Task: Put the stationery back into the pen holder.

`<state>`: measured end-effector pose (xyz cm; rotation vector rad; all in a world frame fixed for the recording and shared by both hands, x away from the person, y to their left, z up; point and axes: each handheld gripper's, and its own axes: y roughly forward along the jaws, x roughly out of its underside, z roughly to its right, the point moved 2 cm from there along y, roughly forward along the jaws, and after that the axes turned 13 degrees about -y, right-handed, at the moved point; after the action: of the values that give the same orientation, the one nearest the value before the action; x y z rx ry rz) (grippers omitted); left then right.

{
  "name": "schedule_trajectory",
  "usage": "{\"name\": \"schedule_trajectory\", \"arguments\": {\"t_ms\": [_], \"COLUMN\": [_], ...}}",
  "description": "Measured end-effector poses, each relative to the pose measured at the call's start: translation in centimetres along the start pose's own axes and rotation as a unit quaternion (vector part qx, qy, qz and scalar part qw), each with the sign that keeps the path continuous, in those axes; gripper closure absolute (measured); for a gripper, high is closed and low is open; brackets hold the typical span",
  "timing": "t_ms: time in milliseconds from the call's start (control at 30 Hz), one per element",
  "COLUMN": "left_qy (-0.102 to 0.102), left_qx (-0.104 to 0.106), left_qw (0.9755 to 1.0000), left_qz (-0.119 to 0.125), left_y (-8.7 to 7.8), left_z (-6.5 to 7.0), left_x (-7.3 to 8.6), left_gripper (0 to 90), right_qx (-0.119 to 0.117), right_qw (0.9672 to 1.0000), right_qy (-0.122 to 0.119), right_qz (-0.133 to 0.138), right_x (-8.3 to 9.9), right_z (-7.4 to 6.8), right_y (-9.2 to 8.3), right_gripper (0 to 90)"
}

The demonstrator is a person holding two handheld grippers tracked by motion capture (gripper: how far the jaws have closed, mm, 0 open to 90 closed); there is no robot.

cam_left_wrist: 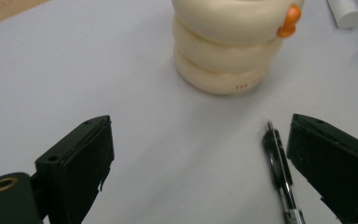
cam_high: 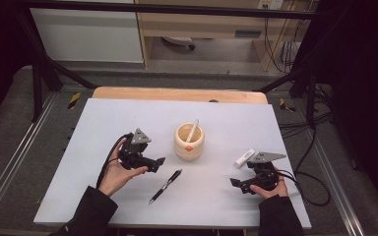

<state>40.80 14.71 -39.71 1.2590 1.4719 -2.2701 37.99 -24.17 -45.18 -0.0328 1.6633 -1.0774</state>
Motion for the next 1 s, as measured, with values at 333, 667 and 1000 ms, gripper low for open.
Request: {"name": "schedule_trajectory", "arguments": {"t_ms": [333, 667, 1000], "left_qy": [-0.01, -0.012, -0.009], "left_qx": [0.001, 0.027, 0.06], "left_qw": [0.9995, 0.9978, 0.9939], "left_qz": [-0.03, -0.059, -0.092], "left_y": [-0.4, -0.7, 0.1], "left_z": [0.8, 1.8, 3.2], "left_x": [3.8, 6.3, 7.7], "left_gripper": [7.1, 20.6, 45.3], "right_qx": [0.001, 0.0, 0.002], "right_qw": [1.0, 1.0, 1.0], "right_qy": [-0.001, -0.002, -0.004], "right_qz": [-0.002, -0.006, -0.006], "right_x": [0.0, 0.1, 0.1], "right_z": [0.0, -0.1, -0.1], "right_y": [0.1, 0.2, 0.3], "right_gripper": [0.6, 0.6, 0.6]}}
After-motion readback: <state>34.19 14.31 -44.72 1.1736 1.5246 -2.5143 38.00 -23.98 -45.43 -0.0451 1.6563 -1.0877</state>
